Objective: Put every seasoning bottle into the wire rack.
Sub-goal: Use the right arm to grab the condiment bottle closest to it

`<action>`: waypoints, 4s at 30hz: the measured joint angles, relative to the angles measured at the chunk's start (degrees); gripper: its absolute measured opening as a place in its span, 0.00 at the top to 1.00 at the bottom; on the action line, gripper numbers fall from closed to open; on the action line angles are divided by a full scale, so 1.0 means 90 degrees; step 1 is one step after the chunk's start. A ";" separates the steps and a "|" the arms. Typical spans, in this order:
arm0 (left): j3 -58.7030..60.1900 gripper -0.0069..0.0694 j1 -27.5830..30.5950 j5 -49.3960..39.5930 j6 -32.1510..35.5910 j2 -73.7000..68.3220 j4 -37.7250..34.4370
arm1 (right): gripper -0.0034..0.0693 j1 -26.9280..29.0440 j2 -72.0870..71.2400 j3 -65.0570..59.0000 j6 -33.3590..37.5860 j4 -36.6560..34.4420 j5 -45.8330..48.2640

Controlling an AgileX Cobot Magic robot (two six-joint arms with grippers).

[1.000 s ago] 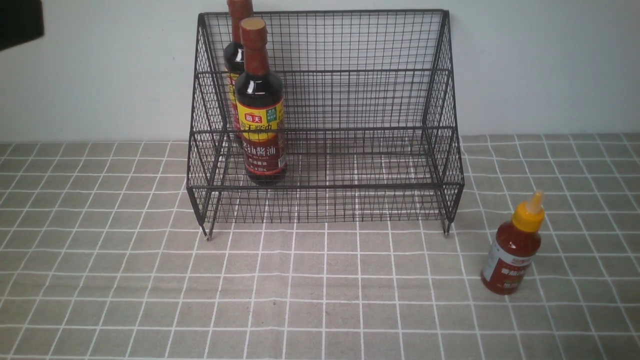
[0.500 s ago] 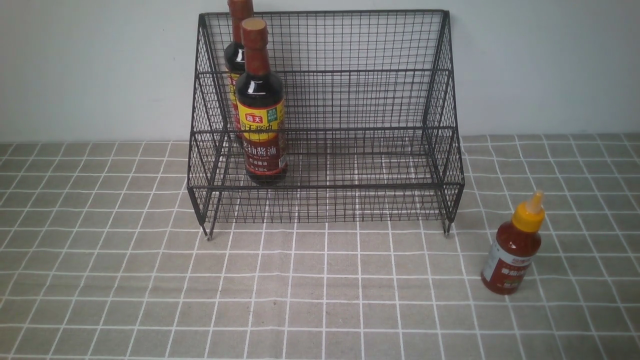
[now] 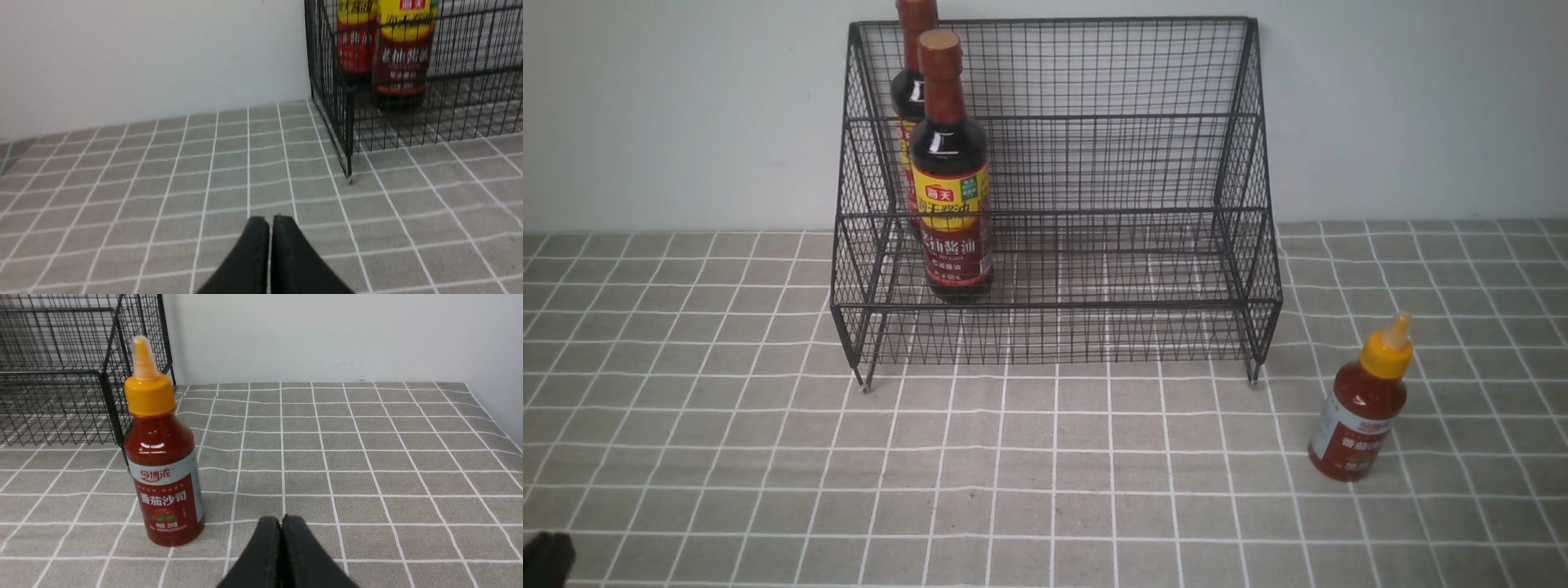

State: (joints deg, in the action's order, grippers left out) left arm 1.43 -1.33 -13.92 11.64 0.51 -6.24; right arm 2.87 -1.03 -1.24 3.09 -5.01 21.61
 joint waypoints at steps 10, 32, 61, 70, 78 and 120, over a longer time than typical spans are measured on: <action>0.0020 0.92 0.0000 -0.0806 -0.0899 0.0015 0.0571 | 0.97 0.0000 0.0000 0.0000 0.0045 0.0000 0.0000; 0.0020 0.92 0.0000 -0.0806 -0.0939 0.0015 0.0577 | 0.97 0.0000 0.0000 0.0000 0.0067 0.0000 0.0000; 0.0020 0.92 0.0000 -0.0806 -0.0955 0.0015 0.0577 | 0.97 0.0000 0.0000 -0.0035 -0.0608 -0.3041 -0.2011; 0.0020 0.92 0.0000 -0.0806 -0.0893 0.0015 0.0577 | 0.97 0.0000 0.0000 0.0192 -0.0718 -0.3332 -0.1629; 0.0020 0.92 0.0000 -0.0806 -0.0887 0.0015 0.0577 | 0.97 0.0000 0.2179 0.2360 0.0733 -0.2646 0.0711; 0.0020 0.92 0.0000 -0.0817 -0.0887 0.0015 0.0589 | 0.32 0.0000 1.0049 0.5380 0.5658 -0.6002 0.1384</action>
State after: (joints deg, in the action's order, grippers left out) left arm 1.61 -1.33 -21.27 3.66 0.64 -0.93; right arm 2.87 89.41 47.18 54.02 -59.02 34.06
